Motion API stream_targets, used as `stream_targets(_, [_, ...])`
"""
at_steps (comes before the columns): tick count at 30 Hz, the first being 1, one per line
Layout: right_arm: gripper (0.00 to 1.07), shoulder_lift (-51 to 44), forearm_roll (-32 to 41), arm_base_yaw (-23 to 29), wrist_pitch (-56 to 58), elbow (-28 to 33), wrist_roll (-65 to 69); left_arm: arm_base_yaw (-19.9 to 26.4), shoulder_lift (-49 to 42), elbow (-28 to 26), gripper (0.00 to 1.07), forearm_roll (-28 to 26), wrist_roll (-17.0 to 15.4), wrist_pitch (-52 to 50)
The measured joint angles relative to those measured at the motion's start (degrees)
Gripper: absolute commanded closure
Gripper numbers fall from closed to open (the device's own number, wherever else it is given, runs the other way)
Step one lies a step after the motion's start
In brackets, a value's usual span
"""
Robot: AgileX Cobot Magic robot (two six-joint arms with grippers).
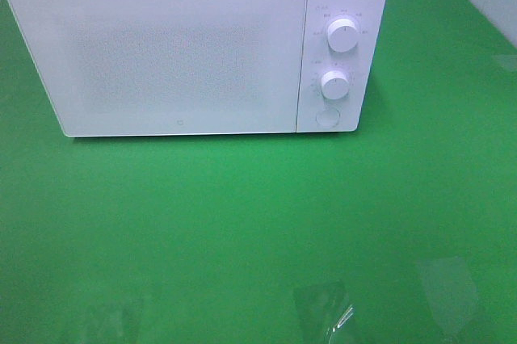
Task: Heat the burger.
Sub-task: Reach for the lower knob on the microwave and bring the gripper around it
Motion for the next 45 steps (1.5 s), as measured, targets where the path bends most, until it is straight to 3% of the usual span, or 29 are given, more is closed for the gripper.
stream_targets(22, [0.31, 0.63, -0.52, 0.0, -1.78, -1.09, 0.0, 0.0, 0.0, 0.0, 0.07, 0.0, 0.0, 0.0])
stream_targets(29, [0.28, 7.05, -3.84, -0.11, -9.85, -2.01, 0.06, 0.0, 0.0, 0.0, 0.07, 0.0, 0.0, 0.0])
stream_targets(35, [0.27, 18.68, -6.99, -0.17, -22.69, -2.01, 0.57, 0.0, 0.0, 0.0, 0.07, -0.06, 0.0, 0.0])
stream_targets(45, [0.28, 32.09, -7.16, -0.17, -40.22, -2.01, 0.63, 0.0, 0.0, 0.0, 0.07, -0.06, 0.0, 0.0])
